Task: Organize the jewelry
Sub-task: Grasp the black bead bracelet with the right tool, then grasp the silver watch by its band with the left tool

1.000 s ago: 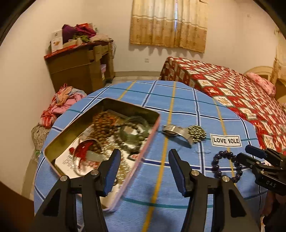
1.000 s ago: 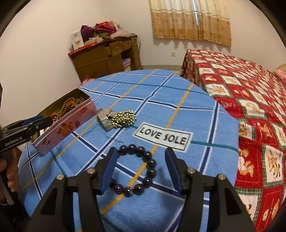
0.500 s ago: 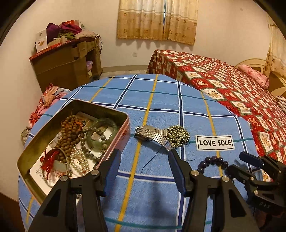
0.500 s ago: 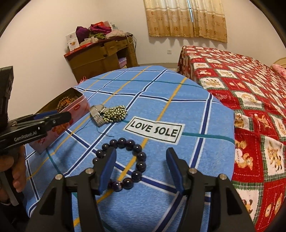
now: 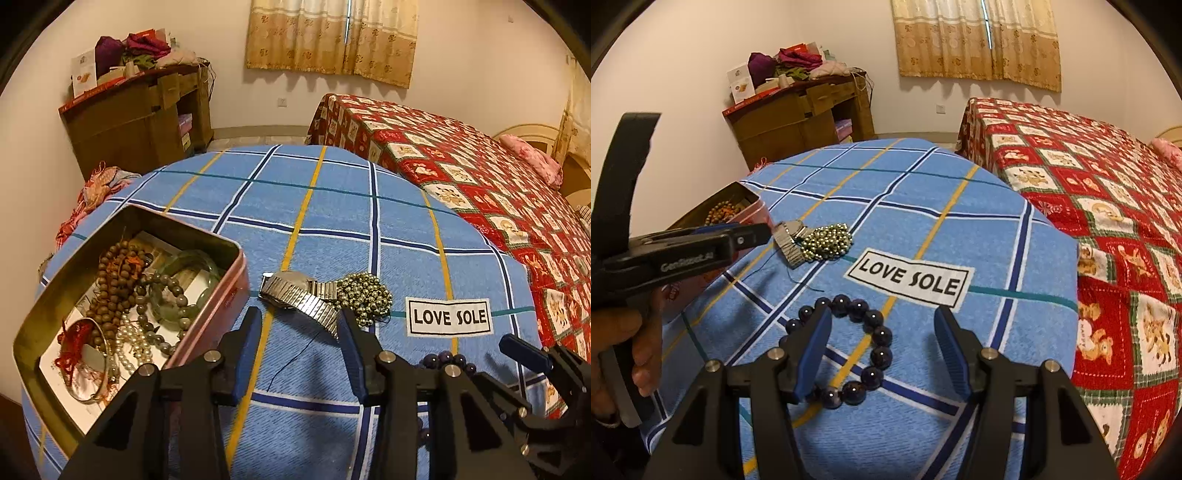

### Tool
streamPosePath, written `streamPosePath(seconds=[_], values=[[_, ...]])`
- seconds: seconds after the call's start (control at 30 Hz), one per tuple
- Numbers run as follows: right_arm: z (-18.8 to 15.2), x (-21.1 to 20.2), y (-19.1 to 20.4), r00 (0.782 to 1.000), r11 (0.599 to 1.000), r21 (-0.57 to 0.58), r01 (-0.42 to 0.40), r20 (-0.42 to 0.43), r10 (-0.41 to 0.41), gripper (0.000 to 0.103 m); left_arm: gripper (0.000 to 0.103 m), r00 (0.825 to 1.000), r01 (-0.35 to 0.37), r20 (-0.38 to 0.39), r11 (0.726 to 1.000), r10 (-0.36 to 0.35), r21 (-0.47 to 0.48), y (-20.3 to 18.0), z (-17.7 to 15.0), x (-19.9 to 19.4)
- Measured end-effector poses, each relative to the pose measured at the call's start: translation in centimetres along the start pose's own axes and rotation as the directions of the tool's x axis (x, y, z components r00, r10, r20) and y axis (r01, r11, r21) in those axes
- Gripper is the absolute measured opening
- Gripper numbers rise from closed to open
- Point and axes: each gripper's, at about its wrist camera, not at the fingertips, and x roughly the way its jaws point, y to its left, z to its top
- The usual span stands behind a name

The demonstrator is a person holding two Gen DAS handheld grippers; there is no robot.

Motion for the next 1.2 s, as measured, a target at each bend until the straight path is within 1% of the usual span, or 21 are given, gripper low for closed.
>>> streamPosePath(seconds=[0.17, 0.3, 0.33, 0.37, 0.4, 0.43, 0.47, 0.53, 0.6, 0.67, 0.7, 0.77, 0.83, 0.9, 0.97, 1.0, 1.03, 1.07, 1.13, 1.2], values=[[-0.2, 0.5, 0.2, 1.000, 1.000, -0.007, 0.000, -0.025, 0.000, 0.061, 0.038, 1.000, 0.010, -0.021, 1.000, -0.010, -0.020, 0.0, 0.1, 1.0], [0.1, 1.8, 1.5, 0.997, 0.998, -0.065, 0.011, -0.076, -0.016, 0.061, 0.037, 0.999, 0.008, -0.036, 1.000, -0.009, -0.027, -0.3, 0.7, 2.3], [0.1, 2.1, 1.8, 0.996, 0.996, -0.082, 0.014, -0.083, -0.021, 0.056, 0.033, 0.999, 0.010, -0.044, 0.999, -0.012, -0.036, -0.2, 0.9, 2.7], [0.0, 2.4, 2.0, 0.995, 0.995, -0.095, 0.018, -0.092, -0.026, 0.045, 0.028, 0.999, 0.008, -0.046, 0.999, -0.010, -0.040, -0.1, 1.0, 2.8], [-0.1, 2.6, 2.1, 0.995, 0.995, -0.102, 0.021, -0.098, -0.031, 0.039, 0.015, 0.999, 0.008, -0.048, 0.999, -0.010, -0.041, 0.0, 0.9, 3.0], [-0.3, 2.6, 2.2, 0.996, 0.993, -0.112, 0.029, -0.085, -0.039, 0.033, 0.002, 0.999, 0.015, -0.048, 0.999, -0.016, -0.041, 0.2, 0.9, 2.9], [-0.5, 2.5, 2.1, 0.996, 0.993, -0.114, 0.027, -0.085, -0.037, 0.025, 0.000, 0.999, 0.021, -0.045, 0.999, -0.022, -0.038, 0.2, 0.7, 2.8], [-0.6, 2.3, 1.9, 0.997, 0.994, -0.105, 0.014, -0.079, -0.023, 0.018, 0.000, 0.999, 0.035, -0.035, 0.999, -0.036, -0.031, 0.3, 0.4, 2.3], [-0.7, 2.0, 1.6, 0.997, 0.997, -0.083, -0.003, -0.073, -0.003, 0.017, 0.000, 0.999, 0.051, -0.001, 0.998, -0.051, -0.020, 0.2, 0.0, 0.9], [-0.9, 1.7, 1.5, 0.998, 0.997, -0.072, -0.013, -0.065, 0.009, 0.016, 0.000, 0.998, 0.047, 0.033, 0.999, -0.047, 0.005, -0.1, -0.3, -0.5], [-0.9, 1.6, 1.6, 0.998, 0.997, -0.069, -0.017, -0.062, 0.013, 0.016, 0.000, 0.997, 0.056, 0.043, 0.998, -0.056, 0.009, 0.0, -0.5, -1.2], [-1.1, 1.3, 1.6, 0.998, 0.998, -0.063, -0.024, -0.056, 0.020, 0.016, 0.000, 0.997, 0.064, 0.048, 0.998, -0.064, 0.004, 0.2, -0.5, -1.7], [-1.1, 1.2, 1.7, 0.999, 0.998, -0.060, -0.022, -0.050, 0.019, 0.016, 0.000, 0.997, 0.073, 0.036, 0.997, -0.074, 0.021, 0.0, -0.2, -1.6], [-1.0, 1.2, 1.7, 0.999, 0.998, -0.056, -0.019, -0.049, 0.016, 0.016, 0.000, 0.998, 0.053, 0.026, 0.998, -0.054, 0.030, -0.6, 0.2, -1.1], [-1.0, 1.0, 1.5, 0.999, 0.999, -0.052, -0.006, -0.046, 0.003, 0.016, 0.009, 0.999, 0.037, 0.007, 0.999, -0.037, 0.031, -1.1, 0.6, -0.5], [-1.0, 1.1, 1.4, 0.999, 0.999, -0.049, -0.004, -0.048, 0.002, 0.016, 0.031, 0.999, 0.043, -0.002, 0.999, -0.043, 0.025, -1.2, 0.7, -0.2], [-1.0, 1.1, 1.3, 0.999, 0.999, -0.044, -0.006, -0.051, 0.004, 0.016, 0.058, 0.999, 0.046, -0.008, 0.999, -0.046, 0.011, -1.2, 0.8, 0.1], [-1.0, 1.1, 1.2, 0.999, 0.999, -0.044, -0.007, -0.052, 0.005, 0.016, 0.066, 0.999, 0.043, -0.007, 0.999, -0.043, -0.005, -1.1, 0.8, 0.3], [-1.1, 1.1, 1.2, 0.999, 0.999, -0.049, -0.009, -0.052, 0.006, 0.016, 0.068, 0.999, 0.033, -0.011, 0.999, -0.034, -0.039, -0.8, 0.8, 0.8], [-1.2, 1.3, 1.3, 0.999, 0.998, -0.054, -0.011, -0.054, 0.008, 0.016, 0.067, 0.999, 0.045, -0.023, 0.997, -0.047, -0.062, -0.7, 1.0, 1.4]])
